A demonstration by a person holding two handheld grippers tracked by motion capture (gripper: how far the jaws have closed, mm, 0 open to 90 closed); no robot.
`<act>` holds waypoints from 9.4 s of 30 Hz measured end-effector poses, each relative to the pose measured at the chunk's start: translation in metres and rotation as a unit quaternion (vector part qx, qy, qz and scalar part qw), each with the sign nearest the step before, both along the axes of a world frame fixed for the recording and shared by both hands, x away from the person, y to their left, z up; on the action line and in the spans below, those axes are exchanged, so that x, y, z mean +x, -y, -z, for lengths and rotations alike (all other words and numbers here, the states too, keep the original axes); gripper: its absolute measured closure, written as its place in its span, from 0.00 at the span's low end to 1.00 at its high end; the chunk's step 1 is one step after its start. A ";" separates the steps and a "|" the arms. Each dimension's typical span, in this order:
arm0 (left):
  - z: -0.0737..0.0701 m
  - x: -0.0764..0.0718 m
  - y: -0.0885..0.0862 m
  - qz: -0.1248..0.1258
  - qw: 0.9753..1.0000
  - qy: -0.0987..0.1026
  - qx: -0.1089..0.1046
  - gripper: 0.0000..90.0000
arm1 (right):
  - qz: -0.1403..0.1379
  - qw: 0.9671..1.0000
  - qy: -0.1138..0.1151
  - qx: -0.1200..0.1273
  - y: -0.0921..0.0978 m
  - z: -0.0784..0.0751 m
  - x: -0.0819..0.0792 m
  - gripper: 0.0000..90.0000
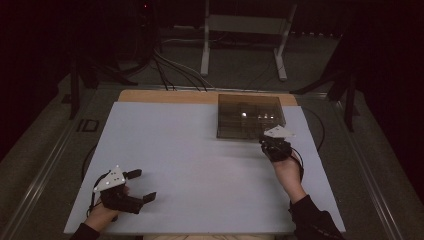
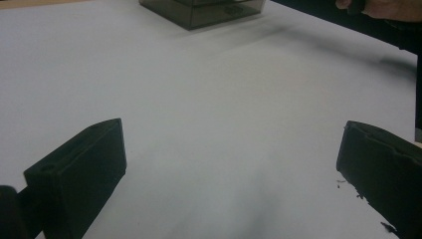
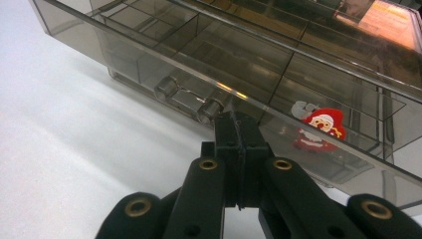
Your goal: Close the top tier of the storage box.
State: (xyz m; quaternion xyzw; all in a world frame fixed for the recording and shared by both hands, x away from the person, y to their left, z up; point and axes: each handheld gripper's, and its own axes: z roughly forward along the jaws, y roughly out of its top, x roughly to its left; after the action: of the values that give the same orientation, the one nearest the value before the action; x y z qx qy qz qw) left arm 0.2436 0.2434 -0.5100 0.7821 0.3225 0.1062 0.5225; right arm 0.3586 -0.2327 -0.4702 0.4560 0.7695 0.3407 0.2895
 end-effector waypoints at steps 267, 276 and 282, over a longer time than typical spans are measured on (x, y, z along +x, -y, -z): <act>0.000 0.000 0.001 0.001 1.000 0.001 -0.001 0.00 | -0.229 0.969 -0.083 0.049 -0.004 0.030 -0.055 0.00; 0.000 0.000 0.001 0.002 1.000 0.000 0.001 0.00 | -0.209 0.975 -0.072 0.040 0.016 0.032 -0.065 0.00; 0.000 0.000 0.001 0.002 1.000 0.000 0.000 0.00 | -0.193 0.978 -0.066 0.038 0.028 0.033 -0.070 0.00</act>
State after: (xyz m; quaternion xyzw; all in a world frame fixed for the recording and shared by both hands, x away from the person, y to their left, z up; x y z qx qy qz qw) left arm 0.2440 0.2425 -0.5100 0.7828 0.3209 0.1054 0.5226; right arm 0.2885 -0.2607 -0.5036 0.3306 0.8473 0.3880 0.1492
